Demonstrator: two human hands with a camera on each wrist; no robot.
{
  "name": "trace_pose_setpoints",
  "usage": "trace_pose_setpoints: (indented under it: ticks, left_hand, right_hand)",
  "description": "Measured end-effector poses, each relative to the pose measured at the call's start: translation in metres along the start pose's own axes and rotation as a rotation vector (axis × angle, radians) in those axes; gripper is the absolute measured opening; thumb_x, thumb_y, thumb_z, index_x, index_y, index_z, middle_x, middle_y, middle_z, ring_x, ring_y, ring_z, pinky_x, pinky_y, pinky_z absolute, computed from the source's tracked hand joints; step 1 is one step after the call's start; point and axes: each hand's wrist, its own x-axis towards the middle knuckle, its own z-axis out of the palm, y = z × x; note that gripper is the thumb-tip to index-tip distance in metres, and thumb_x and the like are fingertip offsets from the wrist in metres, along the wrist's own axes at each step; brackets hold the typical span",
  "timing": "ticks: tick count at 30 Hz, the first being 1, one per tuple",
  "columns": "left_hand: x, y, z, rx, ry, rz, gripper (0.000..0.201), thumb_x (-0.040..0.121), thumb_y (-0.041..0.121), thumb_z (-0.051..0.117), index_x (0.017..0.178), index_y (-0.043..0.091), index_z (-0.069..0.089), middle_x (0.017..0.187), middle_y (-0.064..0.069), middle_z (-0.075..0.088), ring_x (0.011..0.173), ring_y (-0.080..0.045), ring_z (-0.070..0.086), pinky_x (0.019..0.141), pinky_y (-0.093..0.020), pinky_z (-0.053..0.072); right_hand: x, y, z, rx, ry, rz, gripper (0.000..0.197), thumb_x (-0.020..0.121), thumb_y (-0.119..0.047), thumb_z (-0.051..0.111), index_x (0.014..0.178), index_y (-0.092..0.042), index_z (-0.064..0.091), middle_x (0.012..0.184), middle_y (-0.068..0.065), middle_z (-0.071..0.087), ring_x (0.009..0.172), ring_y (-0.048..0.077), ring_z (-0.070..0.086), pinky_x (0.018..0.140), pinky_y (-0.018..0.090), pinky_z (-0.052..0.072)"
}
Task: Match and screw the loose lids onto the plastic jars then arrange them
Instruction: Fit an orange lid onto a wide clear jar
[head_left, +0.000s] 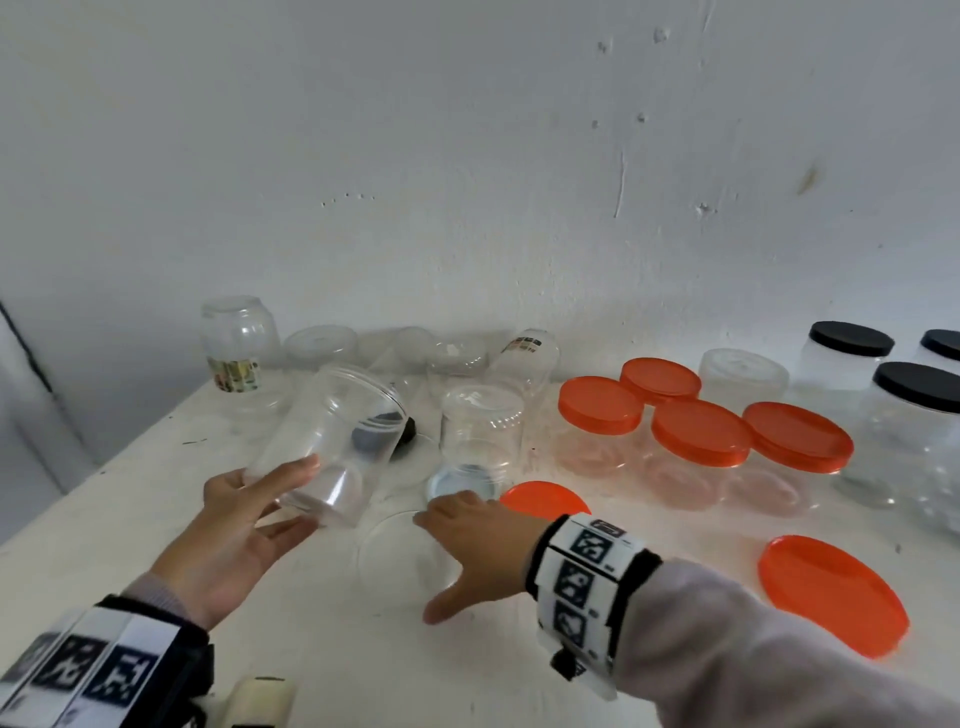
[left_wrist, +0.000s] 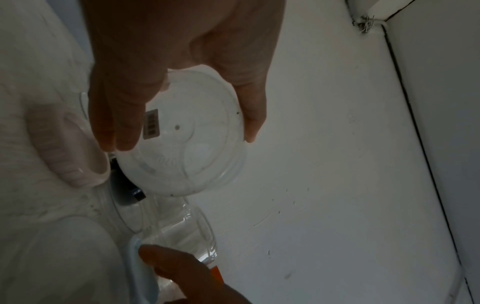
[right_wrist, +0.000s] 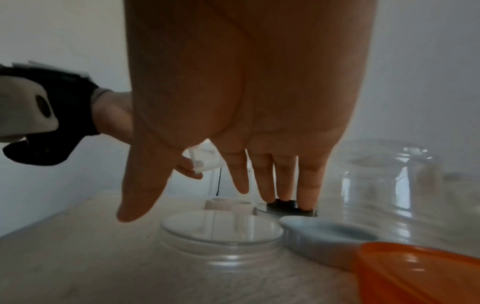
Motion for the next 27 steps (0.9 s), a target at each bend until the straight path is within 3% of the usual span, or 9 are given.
trace_pose_setpoints:
  ticks: [2,4,8,11,14,19,21,24,27]
  left_hand:
    - [0.000,0.000,-0.007,-0.011,0.037,-0.003,0.085,0.062,0.016,0.080,0.134,0.014,0.036,0.103,-0.013,0.060,0.084,-0.030,0.066,0.083,-0.042,0.054]
    - [0.000,0.000,-0.014,0.017,0.018,-0.007,0.083,0.062,0.019,0.078,0.135,0.016,0.039,0.107,-0.010,0.062,0.091,-0.028,0.065,0.089,-0.041,0.051]
    - [0.002,0.001,-0.028,0.112,-0.075,-0.048,0.070,0.043,0.030,0.090,0.104,0.014,0.059,0.085,-0.001,0.062,0.079,-0.020,0.064,0.090,-0.042,0.051]
    - [0.004,0.000,-0.035,0.256,-0.061,-0.020,0.089,0.036,0.047,0.084,0.116,0.018,0.058,0.100,0.000,0.066,0.095,-0.019,0.062,0.087,-0.037,0.048]
    - [0.006,0.000,-0.038,0.401,-0.053,0.003,0.108,0.029,0.054,0.083,0.125,0.019,0.048,0.118,0.001,0.059,0.111,-0.015,0.056,0.095,-0.033,0.043]
    - [0.008,-0.006,-0.040,0.592,-0.080,-0.032,0.115,0.023,0.056,0.083,0.123,0.019,0.038,0.120,0.003,0.051,0.113,-0.018,0.050,0.106,-0.042,0.038]
    - [0.008,-0.010,-0.036,0.599,-0.101,-0.040,0.118,0.025,0.053,0.083,0.127,0.018,0.034,0.121,0.002,0.048,0.113,-0.017,0.049,0.101,-0.036,0.038]
    - [0.007,-0.016,-0.027,0.601,-0.175,-0.030,0.115,0.042,0.042,0.088,0.137,0.021,0.027,0.127,0.000,0.045,0.110,-0.014,0.049,0.090,-0.028,0.036]
    - [0.010,-0.023,-0.018,0.650,-0.280,-0.013,0.104,0.059,0.034,0.088,0.142,0.024,0.027,0.138,0.002,0.038,0.121,-0.014,0.042,0.097,-0.030,0.036]
  right_hand:
    - [0.012,-0.010,0.001,0.010,-0.042,0.038,0.095,0.075,-0.057,0.070,0.146,-0.014,0.025,0.145,0.006,0.034,0.132,0.026,0.031,0.106,0.045,0.033]
    - [0.021,-0.016,0.001,0.017,-0.076,0.078,0.098,0.071,-0.058,0.073,0.146,-0.016,0.024,0.144,0.005,0.035,0.132,0.026,0.033,0.105,0.046,0.035]
    - [0.032,-0.022,-0.001,0.024,-0.116,0.143,0.106,0.067,-0.057,0.077,0.148,-0.022,0.018,0.144,0.004,0.035,0.131,0.027,0.031,0.103,0.046,0.034]
    - [0.036,-0.026,-0.001,-0.002,-0.098,0.166,0.105,0.065,-0.053,0.080,0.147,-0.021,0.022,0.141,0.006,0.036,0.129,0.029,0.030,0.102,0.044,0.032]
    - [0.033,-0.024,-0.002,0.027,-0.090,0.206,0.108,0.065,-0.053,0.080,0.148,-0.025,0.018,0.145,0.005,0.030,0.133,0.029,0.027,0.104,0.047,0.031]
    - [0.010,-0.002,-0.026,0.278,-0.055,0.278,0.111,0.064,-0.056,0.079,0.149,-0.037,0.009,0.150,-0.002,0.024,0.139,0.020,0.024,0.112,0.047,0.027]
    - [-0.004,0.011,-0.039,0.404,-0.010,0.316,0.110,0.063,-0.056,0.079,0.148,-0.040,0.012,0.147,-0.003,0.030,0.132,0.017,0.034,0.110,0.044,0.032]
    - [-0.022,0.027,-0.054,0.535,0.064,0.356,0.108,0.062,-0.056,0.080,0.147,-0.042,0.014,0.141,-0.002,0.037,0.120,0.013,0.043,0.107,0.040,0.037]
    - [-0.030,0.034,-0.064,0.549,0.122,0.369,0.107,0.062,-0.058,0.079,0.147,-0.041,0.016,0.136,0.000,0.035,0.115,0.014,0.043,0.103,0.038,0.041]
